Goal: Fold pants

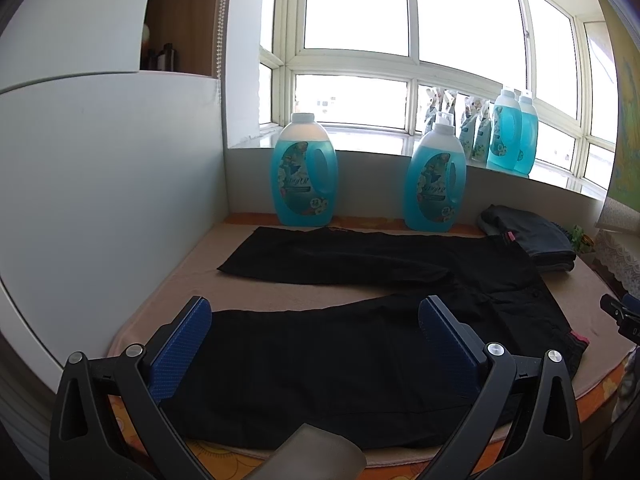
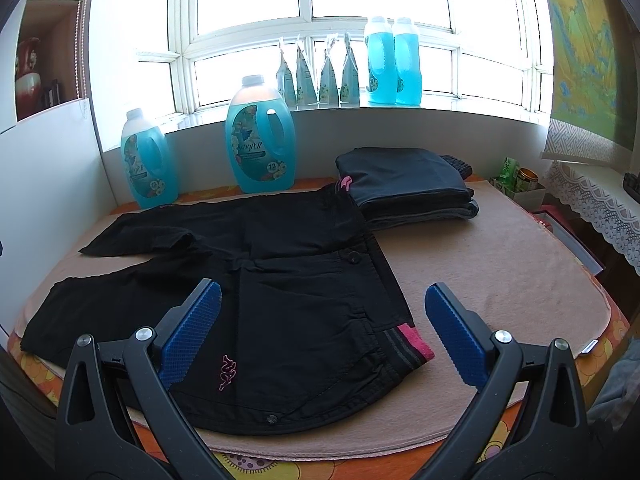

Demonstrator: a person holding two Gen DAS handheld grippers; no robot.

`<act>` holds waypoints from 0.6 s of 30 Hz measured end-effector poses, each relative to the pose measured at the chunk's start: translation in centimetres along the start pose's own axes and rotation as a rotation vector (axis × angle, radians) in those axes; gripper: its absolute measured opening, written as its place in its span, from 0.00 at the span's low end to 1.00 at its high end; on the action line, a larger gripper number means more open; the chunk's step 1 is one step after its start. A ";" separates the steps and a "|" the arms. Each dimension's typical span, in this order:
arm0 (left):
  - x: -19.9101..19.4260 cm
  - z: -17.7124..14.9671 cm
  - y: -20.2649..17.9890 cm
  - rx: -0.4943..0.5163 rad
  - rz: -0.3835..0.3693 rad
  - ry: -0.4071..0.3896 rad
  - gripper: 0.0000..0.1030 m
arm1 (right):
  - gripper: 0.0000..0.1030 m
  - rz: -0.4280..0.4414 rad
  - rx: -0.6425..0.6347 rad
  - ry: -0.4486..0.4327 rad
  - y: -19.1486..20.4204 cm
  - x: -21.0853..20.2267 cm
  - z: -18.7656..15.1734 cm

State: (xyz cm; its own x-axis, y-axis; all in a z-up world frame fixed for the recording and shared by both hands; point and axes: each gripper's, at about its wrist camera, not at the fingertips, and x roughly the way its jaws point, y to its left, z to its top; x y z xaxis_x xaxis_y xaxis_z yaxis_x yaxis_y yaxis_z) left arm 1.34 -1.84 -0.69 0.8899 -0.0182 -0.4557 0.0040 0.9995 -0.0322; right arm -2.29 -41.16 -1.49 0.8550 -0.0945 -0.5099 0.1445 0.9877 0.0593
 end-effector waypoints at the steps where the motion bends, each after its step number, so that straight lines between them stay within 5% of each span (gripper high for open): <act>1: 0.1 0.0 0.1 -0.001 -0.001 0.000 1.00 | 1.00 0.001 -0.003 0.000 0.1 0.1 0.0; 18: 1.3 -0.1 0.9 -0.002 0.004 0.017 1.00 | 1.00 0.000 -0.011 0.013 0.3 0.9 -0.2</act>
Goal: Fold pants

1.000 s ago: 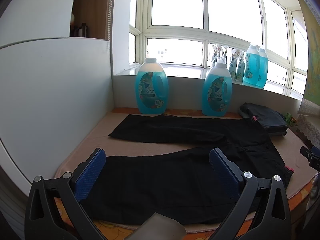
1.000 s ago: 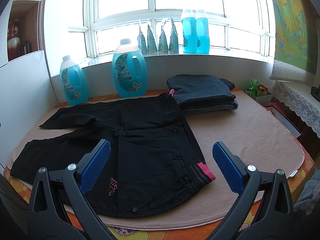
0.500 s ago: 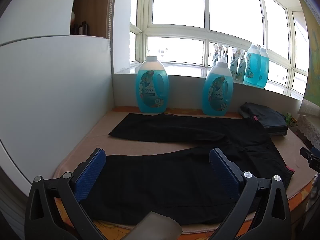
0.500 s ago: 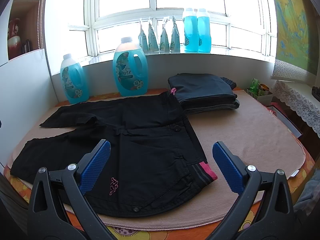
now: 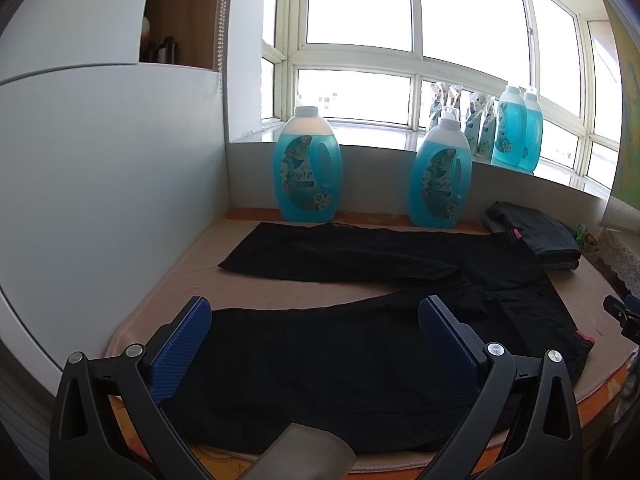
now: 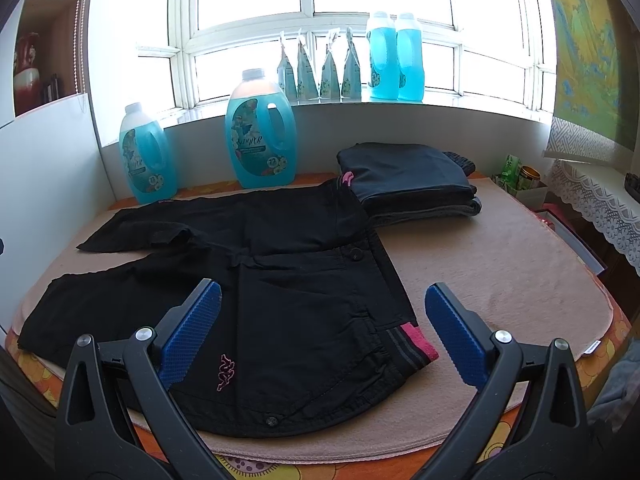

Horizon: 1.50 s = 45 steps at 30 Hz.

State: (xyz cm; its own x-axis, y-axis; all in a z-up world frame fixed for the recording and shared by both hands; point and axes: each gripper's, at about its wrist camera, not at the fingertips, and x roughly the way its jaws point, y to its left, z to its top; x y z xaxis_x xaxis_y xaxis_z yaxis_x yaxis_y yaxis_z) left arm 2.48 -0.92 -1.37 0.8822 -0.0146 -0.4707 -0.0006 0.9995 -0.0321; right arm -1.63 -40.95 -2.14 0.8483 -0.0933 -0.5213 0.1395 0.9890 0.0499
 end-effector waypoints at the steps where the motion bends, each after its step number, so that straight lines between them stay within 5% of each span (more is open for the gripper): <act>1: 0.2 0.0 0.1 0.001 0.003 0.002 1.00 | 1.00 0.000 -0.001 0.003 0.1 0.2 0.0; 10: 1.8 -0.3 1.6 0.024 0.032 0.019 1.00 | 1.00 0.033 -0.029 0.011 0.4 1.4 0.1; 17: 2.8 -1.4 3.8 0.028 0.070 0.061 0.98 | 1.00 0.113 -0.168 0.044 2.3 2.1 -1.1; 28: 4.0 -4.0 6.9 -0.011 0.055 0.176 0.76 | 0.99 0.262 -0.382 0.112 7.1 2.5 -4.1; 37: 4.5 -7.0 8.6 -0.058 0.024 0.272 0.58 | 0.74 0.470 -0.553 0.278 12.5 3.6 -8.6; 45: 4.6 -8.1 9.4 -0.095 -0.002 0.298 0.52 | 0.63 0.514 -0.643 0.332 15.1 4.5 -10.1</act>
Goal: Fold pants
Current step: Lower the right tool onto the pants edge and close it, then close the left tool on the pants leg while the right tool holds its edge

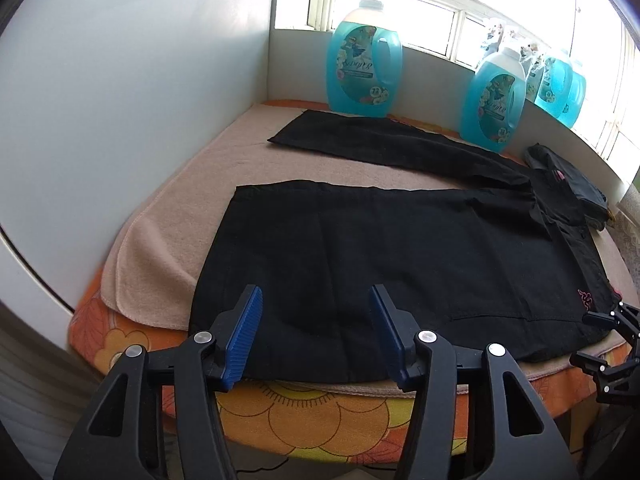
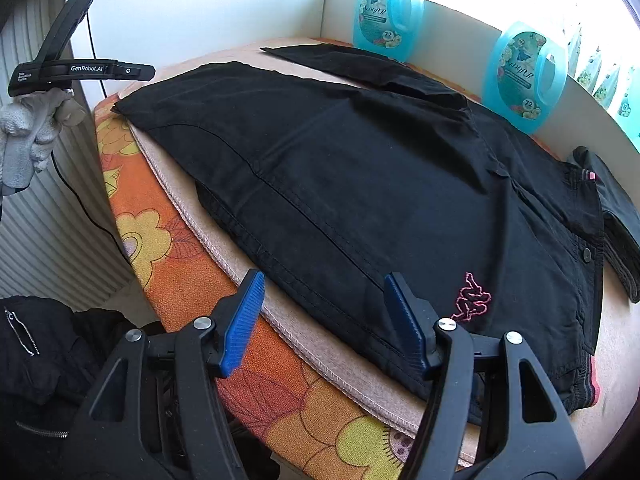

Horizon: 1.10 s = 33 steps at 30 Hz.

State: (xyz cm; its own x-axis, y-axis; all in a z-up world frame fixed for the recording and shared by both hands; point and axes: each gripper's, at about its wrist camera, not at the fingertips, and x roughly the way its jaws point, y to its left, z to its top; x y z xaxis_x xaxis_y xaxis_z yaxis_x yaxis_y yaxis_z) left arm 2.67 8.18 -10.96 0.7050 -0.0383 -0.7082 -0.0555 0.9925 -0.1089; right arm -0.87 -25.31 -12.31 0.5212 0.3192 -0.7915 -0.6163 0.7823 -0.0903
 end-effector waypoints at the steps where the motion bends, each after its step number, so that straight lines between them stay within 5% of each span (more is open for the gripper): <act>1: 0.0 0.0 0.0 -0.001 -0.002 -0.001 0.51 | 0.63 -0.004 -0.006 0.003 0.1 0.1 0.0; 7: 0.2 -0.2 0.1 -0.004 -0.017 0.005 0.51 | 0.55 0.026 -0.010 0.029 0.0 0.7 0.3; 12: 0.2 -0.3 0.2 -0.004 -0.028 0.009 0.51 | 0.20 0.091 -0.041 0.058 0.3 0.8 1.1; 15: -0.1 -0.4 0.0 0.010 -0.042 0.010 0.51 | 0.09 0.078 -0.080 0.059 0.8 0.7 1.8; 29: -0.3 -2.6 -6.6 0.370 -0.110 0.064 0.52 | 0.03 -0.013 -0.025 -0.008 -2.3 0.2 5.6; 33: 0.4 -2.9 -7.4 0.426 -0.097 0.087 0.52 | 0.03 0.056 -0.012 -0.020 -2.9 -0.2 5.9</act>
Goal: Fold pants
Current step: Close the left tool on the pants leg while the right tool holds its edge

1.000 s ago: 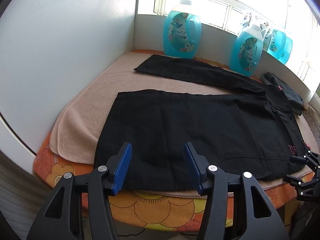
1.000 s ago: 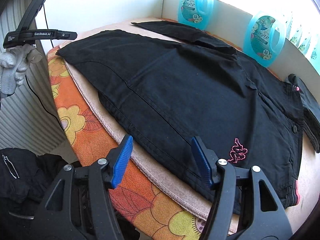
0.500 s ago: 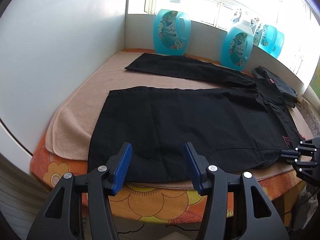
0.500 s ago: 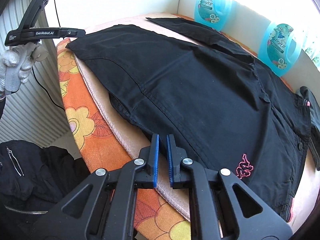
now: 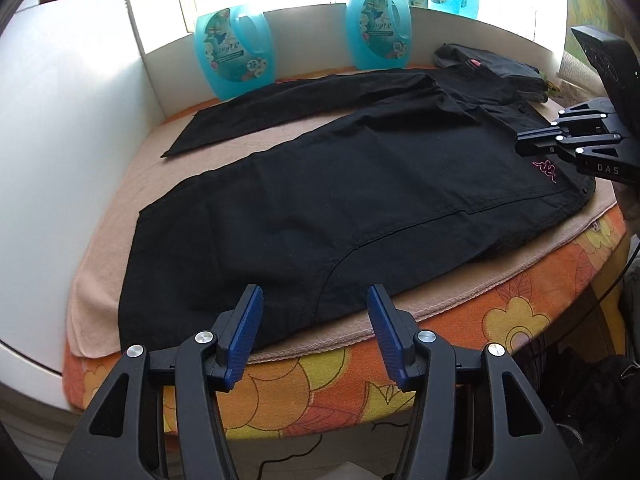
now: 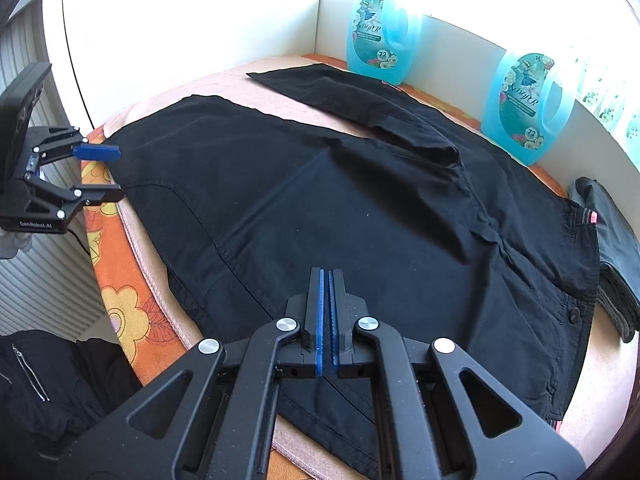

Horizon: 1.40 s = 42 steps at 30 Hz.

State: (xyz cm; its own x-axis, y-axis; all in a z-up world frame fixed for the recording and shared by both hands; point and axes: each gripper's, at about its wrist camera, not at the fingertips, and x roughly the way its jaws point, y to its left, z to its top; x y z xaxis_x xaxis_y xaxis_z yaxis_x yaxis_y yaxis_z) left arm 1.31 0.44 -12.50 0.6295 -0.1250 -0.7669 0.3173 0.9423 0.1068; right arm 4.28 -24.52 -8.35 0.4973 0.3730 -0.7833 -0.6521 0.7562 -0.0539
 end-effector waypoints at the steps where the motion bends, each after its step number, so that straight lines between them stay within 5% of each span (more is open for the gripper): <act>1: 0.1 -0.1 -0.1 0.006 -0.001 0.003 0.52 | 0.03 0.026 -0.013 -0.004 0.2 -0.2 -0.1; 4: 0.5 -0.3 -0.1 0.012 0.000 0.018 0.52 | 0.04 0.091 -0.060 0.021 1.8 -0.2 -0.8; 8: 1.1 -0.5 0.1 -0.004 -0.010 0.035 0.52 | 0.45 0.139 -0.132 0.057 4.3 0.7 -1.8; 9: 1.2 -0.5 0.1 -0.004 -0.013 0.036 0.52 | 0.47 0.140 -0.151 0.067 4.9 1.1 -2.0; 13: 1.2 -0.4 -0.1 0.019 -0.012 0.036 0.52 | 0.45 0.087 -0.175 0.116 5.8 2.7 -2.3; 17: 1.1 -0.2 0.0 0.038 -0.019 0.033 0.52 | 0.09 0.105 -0.130 0.112 5.0 3.1 -1.7; 26: 1.9 0.4 -0.7 0.087 -0.004 0.046 0.52 | 0.06 0.090 -0.033 0.058 2.3 2.3 0.5; 30: 3.2 1.2 1.2 0.009 0.042 0.064 0.52 | 0.06 0.099 -0.018 0.043 1.9 1.8 0.8; 32: 3.4 1.5 2.3 -0.038 0.026 0.048 0.46 | 0.06 0.100 -0.019 0.034 1.9 1.6 0.8; 34: 3.6 1.6 3.0 -0.060 0.034 0.029 0.16 | 0.06 0.104 -0.012 0.031 1.8 1.6 0.7; 37: 3.7 1.7 3.8 -0.112 -0.006 0.009 0.12 | 0.06 0.094 -0.009 0.019 1.9 1.4 0.3; 42: 3.7 1.5 4.2 -0.184 -0.034 -0.039 0.09 | 0.47 0.048 0.018 0.012 1.8 0.7 -2.3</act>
State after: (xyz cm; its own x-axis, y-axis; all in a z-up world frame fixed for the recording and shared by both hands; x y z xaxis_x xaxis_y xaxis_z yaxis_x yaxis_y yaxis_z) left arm 6.07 3.41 -13.97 0.6484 -0.1664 -0.7429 0.2059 0.9778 -0.0394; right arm 2.15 -24.11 -10.38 0.4584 0.4029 -0.7922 -0.6647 0.7471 -0.0047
